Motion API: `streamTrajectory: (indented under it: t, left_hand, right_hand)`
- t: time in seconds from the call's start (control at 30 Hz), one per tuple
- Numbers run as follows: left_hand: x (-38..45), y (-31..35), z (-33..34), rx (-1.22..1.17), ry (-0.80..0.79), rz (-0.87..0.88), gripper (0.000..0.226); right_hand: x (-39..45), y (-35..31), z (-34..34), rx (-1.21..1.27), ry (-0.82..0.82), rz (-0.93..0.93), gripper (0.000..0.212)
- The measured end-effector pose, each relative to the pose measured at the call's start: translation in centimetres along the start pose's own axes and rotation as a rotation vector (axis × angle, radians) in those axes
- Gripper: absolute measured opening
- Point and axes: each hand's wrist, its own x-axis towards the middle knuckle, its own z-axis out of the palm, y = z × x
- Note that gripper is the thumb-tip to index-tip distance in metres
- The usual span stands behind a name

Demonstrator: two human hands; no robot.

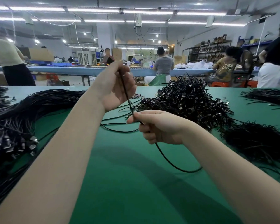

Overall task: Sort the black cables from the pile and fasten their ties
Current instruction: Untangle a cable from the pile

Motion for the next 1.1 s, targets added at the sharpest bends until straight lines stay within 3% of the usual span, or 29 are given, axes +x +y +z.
streamTrajectory:
  t: [0.13, 0.2, 0.27, 0.37, 0.47, 0.57, 0.67, 0.77, 0.8, 0.87, 0.97, 1.03, 1.1]
  left_hand:
    - [-1.3, 0.4, 0.1, 0.015, -0.284, -0.056, 0.051]
    - [-1.7, 0.5, -0.3, 0.251, -0.390, -0.094, 0.054]
    - [-1.8, 0.1, -0.3, 0.633, -0.445, -0.230, 0.054]
    - [-1.2, -1.3, 0.1, 0.974, -0.426, -0.431, 0.059]
    - [0.1, -2.5, 0.6, 0.843, -0.160, -0.199, 0.051]
    - [1.0, -2.2, 0.8, 0.477, 0.060, 0.057, 0.054]
    - [0.5, -0.7, 1.1, 0.149, 0.062, 0.164, 0.050]
    - [-1.1, 0.9, 0.9, 0.016, -0.136, 0.183, 0.039]
    - [-1.7, 1.4, 0.6, 0.061, -0.205, 0.162, 0.039]
    - [-2.4, 1.8, -0.1, 0.319, -0.324, 0.075, 0.042]
    - [-2.4, 1.1, -0.7, 0.799, -0.422, -0.230, 0.049]
    - [-1.6, -0.2, -0.7, 0.849, -0.329, -0.353, 0.055]
    - [-0.7, -1.4, -0.1, 0.854, -0.203, -0.278, 0.052]
  right_hand:
    - [0.0, 0.9, -0.8, -0.131, 0.060, 0.094, 0.033]
    - [-0.1, 0.7, -1.4, -0.221, 0.262, 0.058, 0.037]
    - [-0.5, -0.3, -2.2, -0.190, 0.427, -0.034, 0.039]
    - [-1.2, -2.5, -2.2, -0.126, 0.491, -0.167, 0.035]
    - [-1.4, -3.9, -0.9, -0.145, 0.528, -0.263, 0.028]
    - [-1.2, -3.7, 0.4, 0.009, 0.313, -0.312, 0.027]
    - [-0.6, -1.8, 0.6, 0.018, 0.046, -0.223, 0.029]
    - [-0.1, 0.8, -0.4, -0.134, -0.064, -0.043, 0.033]
    - [0.0, 1.3, -0.8, -0.205, -0.006, -0.002, 0.034]
    - [0.1, 1.5, -1.7, -0.363, 0.271, -0.014, 0.038]
    - [-0.2, 0.0, -3.1, -0.431, 0.613, -0.188, 0.044]
    - [-0.4, -1.4, -3.3, -0.353, 0.636, -0.308, 0.039]
    - [-0.4, -2.2, -2.6, -0.271, 0.514, -0.371, 0.036]
